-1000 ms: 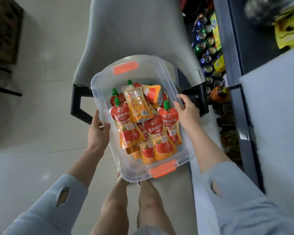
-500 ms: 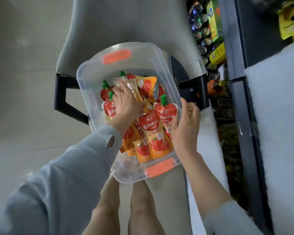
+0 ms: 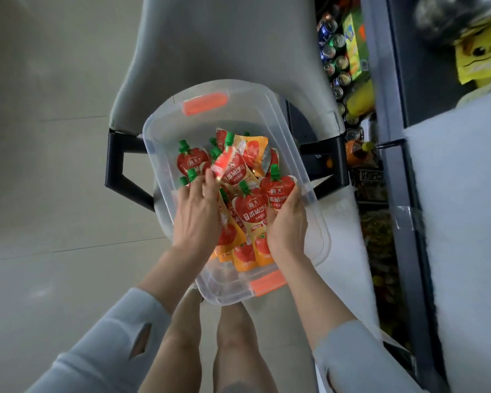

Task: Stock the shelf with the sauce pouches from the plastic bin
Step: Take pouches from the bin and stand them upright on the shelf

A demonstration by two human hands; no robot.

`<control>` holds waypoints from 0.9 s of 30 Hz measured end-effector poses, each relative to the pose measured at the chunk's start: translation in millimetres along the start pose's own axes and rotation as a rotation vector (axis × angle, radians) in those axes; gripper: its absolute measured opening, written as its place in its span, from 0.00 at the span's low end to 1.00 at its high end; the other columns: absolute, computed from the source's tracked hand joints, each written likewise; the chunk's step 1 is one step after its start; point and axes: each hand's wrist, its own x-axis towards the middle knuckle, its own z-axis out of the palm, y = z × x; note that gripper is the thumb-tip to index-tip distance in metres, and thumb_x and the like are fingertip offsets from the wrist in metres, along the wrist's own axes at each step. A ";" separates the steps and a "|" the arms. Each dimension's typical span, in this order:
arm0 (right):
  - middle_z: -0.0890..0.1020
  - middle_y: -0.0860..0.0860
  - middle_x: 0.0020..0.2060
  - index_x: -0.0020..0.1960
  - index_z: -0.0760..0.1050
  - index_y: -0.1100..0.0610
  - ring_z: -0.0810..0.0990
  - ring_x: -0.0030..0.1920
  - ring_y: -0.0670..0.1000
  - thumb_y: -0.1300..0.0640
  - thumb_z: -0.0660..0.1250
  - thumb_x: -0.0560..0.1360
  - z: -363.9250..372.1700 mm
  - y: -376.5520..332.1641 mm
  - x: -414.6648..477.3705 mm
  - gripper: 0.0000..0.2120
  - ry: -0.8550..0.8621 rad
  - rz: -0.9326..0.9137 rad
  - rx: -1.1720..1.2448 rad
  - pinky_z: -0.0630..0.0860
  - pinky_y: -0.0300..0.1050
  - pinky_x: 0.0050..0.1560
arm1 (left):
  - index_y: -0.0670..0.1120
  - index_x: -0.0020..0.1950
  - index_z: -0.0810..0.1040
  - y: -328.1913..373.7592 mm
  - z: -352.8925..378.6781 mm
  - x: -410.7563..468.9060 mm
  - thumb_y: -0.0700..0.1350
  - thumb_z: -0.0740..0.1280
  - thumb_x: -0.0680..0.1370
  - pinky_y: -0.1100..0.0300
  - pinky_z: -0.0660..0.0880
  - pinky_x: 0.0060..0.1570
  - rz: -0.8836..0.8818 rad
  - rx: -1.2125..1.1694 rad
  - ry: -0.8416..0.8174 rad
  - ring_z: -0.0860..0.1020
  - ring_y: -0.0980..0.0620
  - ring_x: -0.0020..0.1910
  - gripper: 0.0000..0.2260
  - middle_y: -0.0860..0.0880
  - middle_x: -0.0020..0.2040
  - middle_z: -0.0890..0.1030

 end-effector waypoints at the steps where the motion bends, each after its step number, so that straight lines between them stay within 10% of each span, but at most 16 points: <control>1: 0.67 0.58 0.73 0.79 0.51 0.59 0.67 0.74 0.56 0.54 0.68 0.79 3.5 -2.8 2.8 0.37 0.001 0.019 0.007 0.69 0.56 0.71 | 0.44 0.76 0.59 1.9 4.6 -2.8 0.49 0.60 0.81 0.45 0.65 0.66 0.029 0.010 -0.050 0.67 0.40 0.66 0.25 0.41 0.71 0.69; 5: 0.66 0.59 0.73 0.78 0.55 0.60 0.65 0.74 0.58 0.57 0.70 0.77 12.9 -11.3 8.3 0.36 -0.009 0.053 0.017 0.66 0.54 0.74 | 0.46 0.67 0.73 0.5 12.9 2.1 0.53 0.56 0.82 0.51 0.59 0.66 -0.015 -0.114 -0.127 0.69 0.43 0.65 0.18 0.43 0.67 0.72; 12: 0.76 0.54 0.59 0.58 0.72 0.55 0.72 0.62 0.56 0.54 0.72 0.75 10.2 -9.8 8.7 0.15 -0.031 -0.139 -0.136 0.72 0.49 0.60 | 0.47 0.79 0.45 9.4 14.0 31.2 0.54 0.71 0.74 0.47 0.67 0.66 -0.228 -0.225 -0.268 0.65 0.39 0.69 0.44 0.40 0.71 0.62; 22: 0.82 0.50 0.54 0.67 0.73 0.50 0.81 0.54 0.53 0.52 0.62 0.82 -10.9 -1.9 12.4 0.14 -0.192 0.004 0.046 0.75 0.45 0.50 | 0.48 0.78 0.36 31.1 20.8 41.6 0.40 0.72 0.73 0.45 0.70 0.62 -0.363 -0.313 -0.309 0.69 0.36 0.65 0.49 0.37 0.67 0.66; 27: 0.80 0.46 0.49 0.62 0.75 0.53 0.80 0.48 0.45 0.51 0.65 0.80 -41.9 -3.7 17.9 0.12 -0.129 0.006 0.326 0.76 0.38 0.48 | 0.45 0.64 0.72 21.6 22.6 30.5 0.43 0.73 0.72 0.49 0.80 0.49 -0.342 -0.577 -0.359 0.80 0.45 0.51 0.21 0.45 0.54 0.81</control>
